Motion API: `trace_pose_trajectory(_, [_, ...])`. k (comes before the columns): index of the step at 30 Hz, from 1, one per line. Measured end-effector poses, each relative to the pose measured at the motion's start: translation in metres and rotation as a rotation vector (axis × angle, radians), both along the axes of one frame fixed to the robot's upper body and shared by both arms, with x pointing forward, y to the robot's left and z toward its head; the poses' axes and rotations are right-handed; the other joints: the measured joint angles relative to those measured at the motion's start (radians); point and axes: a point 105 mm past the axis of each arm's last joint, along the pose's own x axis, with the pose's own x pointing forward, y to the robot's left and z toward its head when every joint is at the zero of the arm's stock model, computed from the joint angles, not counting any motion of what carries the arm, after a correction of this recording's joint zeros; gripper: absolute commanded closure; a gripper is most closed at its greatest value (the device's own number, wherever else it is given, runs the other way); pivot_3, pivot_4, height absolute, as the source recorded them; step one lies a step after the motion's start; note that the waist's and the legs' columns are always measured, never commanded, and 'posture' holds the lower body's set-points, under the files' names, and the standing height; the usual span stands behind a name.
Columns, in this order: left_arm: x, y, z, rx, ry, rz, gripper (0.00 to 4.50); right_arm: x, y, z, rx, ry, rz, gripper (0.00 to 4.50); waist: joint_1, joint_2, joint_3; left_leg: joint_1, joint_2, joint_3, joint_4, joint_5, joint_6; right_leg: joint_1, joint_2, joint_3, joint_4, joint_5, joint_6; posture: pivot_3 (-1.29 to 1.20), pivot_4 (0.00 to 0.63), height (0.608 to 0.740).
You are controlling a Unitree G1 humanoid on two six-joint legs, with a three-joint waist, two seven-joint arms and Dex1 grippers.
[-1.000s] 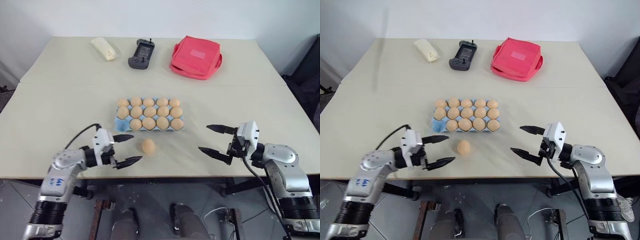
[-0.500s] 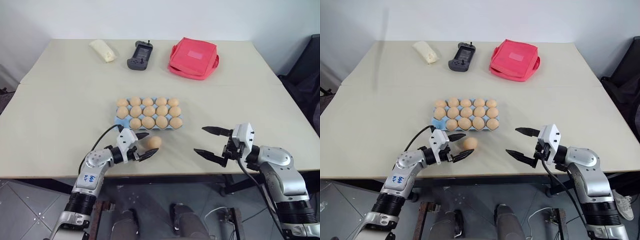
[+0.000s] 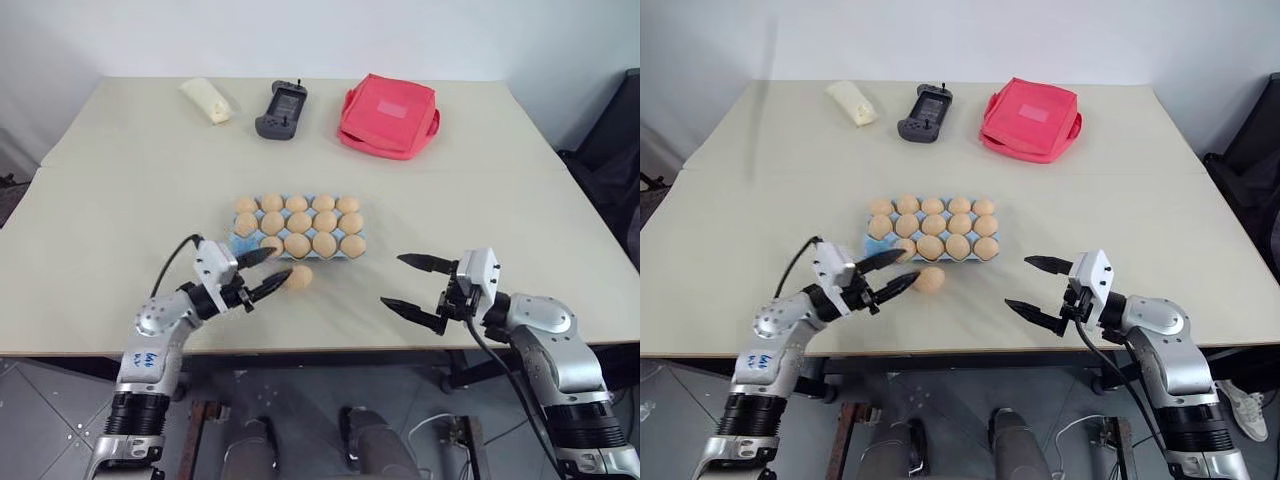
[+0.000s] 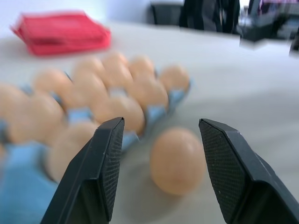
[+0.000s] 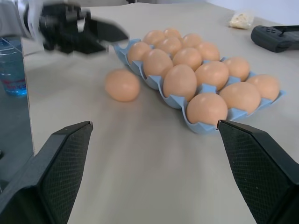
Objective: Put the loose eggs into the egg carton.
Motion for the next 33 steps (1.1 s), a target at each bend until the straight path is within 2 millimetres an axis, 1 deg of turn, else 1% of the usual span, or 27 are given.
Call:
trace_pose_trajectory(4, [0.015, 0.021, 0.015, 0.022, -0.037, 0.096, 1.83, 0.000, 0.000, 0.000, 0.000, 0.001, -0.001, 0.00, 0.001, 0.000, 0.000, 0.000, 0.000, 0.000, 0.000, 0.000, 0.000, 0.000, 0.000, 0.000, 0.000, 0.000, 0.000, 0.00, 0.150, 0.740])
trace_pose_trajectory(6, [0.023, 0.027, 0.015, 0.037, -0.043, 0.136, 1.83, 0.000, 0.001, 0.000, 0.002, 0.001, -0.001, 0.00, 0.001, 0.000, 0.000, 0.000, -0.001, 0.000, 0.000, 0.000, 0.001, 0.000, 0.000, 0.000, -0.001, 0.000, 0.000, 0.00, 0.150, 0.740])
trace_pose_trajectory(10, [0.039, 0.035, 0.015, 0.033, -0.041, 0.183, 1.83, 0.001, 0.001, 0.000, 0.008, 0.000, -0.002, 0.00, 0.002, 0.000, 0.000, -0.001, 0.000, 0.000, 0.000, -0.001, 0.001, 0.000, 0.000, 0.000, -0.002, 0.000, 0.000, 0.00, 0.150, 0.740])
trace_pose_trajectory(12, [0.039, 0.034, 0.019, 0.033, -0.058, 0.176, 1.83, 0.001, 0.002, 0.000, 0.009, 0.000, -0.003, 0.00, 0.000, 0.000, 0.000, -0.001, 0.000, 0.002, -0.001, -0.002, 0.001, -0.001, 0.000, 0.001, -0.002, 0.000, 0.000, 0.00, 0.150, 0.740])
trace_pose_trajectory(13, [0.038, 0.033, 0.019, 0.035, -0.059, 0.161, 1.83, 0.001, 0.002, 0.000, 0.010, 0.000, -0.004, 0.00, -0.001, 0.000, 0.000, -0.001, 0.000, 0.002, -0.001, -0.002, 0.001, -0.001, 0.000, 0.001, -0.002, 0.000, 0.000, 0.00, 0.150, 0.740])
trace_pose_trajectory(16, [0.022, 0.027, 0.007, 0.049, 0.003, 0.055, 1.27, 0.002, 0.002, 0.000, 0.011, -0.002, -0.011, 0.00, -0.002, 0.000, 0.000, -0.001, 0.001, 0.003, -0.002, -0.004, 0.000, -0.003, 0.002, 0.002, -0.001, 0.000, 0.000, 0.00, 0.150, 0.740])
trace_pose_trajectory(18, [0.011, 0.022, -0.001, 0.043, 0.056, -0.012, 0.65, 0.002, 0.002, 0.000, 0.012, -0.003, -0.015, 0.00, 0.000, 0.000, 0.000, -0.001, 0.001, 0.003, -0.003, -0.004, -0.001, -0.004, 0.002, 0.001, 0.000, 0.000, 0.000, 0.00, 0.150, 0.740])
trace_pose_trajectory(20, [0.002, 0.022, -0.004, 0.083, 0.075, -0.053, 0.02, 0.002, 0.002, 0.000, 0.012, -0.004, -0.016, 0.00, 0.000, 0.000, 0.000, -0.001, 0.002, 0.003, -0.003, -0.004, -0.001, -0.004, 0.002, 0.002, 0.000, -0.001, -0.001, 0.00, 0.150, 0.740])
trace_pose_trajectory(22, [-0.006, 0.023, -0.004, 0.131, 0.069, -0.082, 0.02, 0.002, 0.002, 0.000, 0.012, -0.004, -0.016, 0.00, 0.000, 0.000, 0.000, -0.001, 0.001, 0.003, -0.003, -0.004, -0.001, -0.004, 0.001, 0.002, 0.000, -0.001, -0.001, 0.00, 0.150, 0.740])
trace_pose_trajectory(25, [-0.009, 0.020, -0.010, 0.150, 0.079, -0.091, 0.02, 0.002, 0.002, 0.000, 0.012, -0.004, -0.016, 0.00, -0.001, 0.000, 0.000, -0.001, 0.000, 0.003, -0.001, -0.004, 0.000, -0.003, 0.000, 0.003, 0.000, 0.000, -0.001, 0.00, 0.150, 0.740])
trace_pose_trajectory(29, [-0.011, 0.003, -0.022, 0.186, 0.078, -0.134, 0.02, 0.002, 0.003, 0.000, 0.014, -0.003, -0.015, 0.00, 0.000, 0.000, 0.000, -0.001, -0.001, 0.003, -0.001, -0.005, 0.002, -0.002, -0.001, 0.004, -0.001, 0.000, -0.001, 0.00, 0.150, 0.740])
trace_pose_trajectory(31, [-0.012, -0.008, -0.031, 0.202, 0.087, -0.159, 0.02, 0.002, 0.003, 0.000, 0.016, -0.003, -0.014, 0.00, 0.000, 0.000, 0.000, -0.001, -0.001, 0.002, -0.001, -0.006, 0.002, -0.002, -0.001, 0.004, -0.002, 0.000, -0.001, 0.00, 0.150, 0.740])
trace_pose_trajectory(33, [-0.009, -0.016, -0.038, 0.199, 0.097, -0.163, 0.02, 0.002, 0.003, 0.000, 0.017, -0.002, -0.014, 0.00, 0.000, 0.000, 0.000, -0.001, 0.000, 0.002, -0.001, -0.006, 0.002, -0.003, -0.001, 0.005, -0.002, 0.000, -0.001, 0.00, 0.150, 0.740])
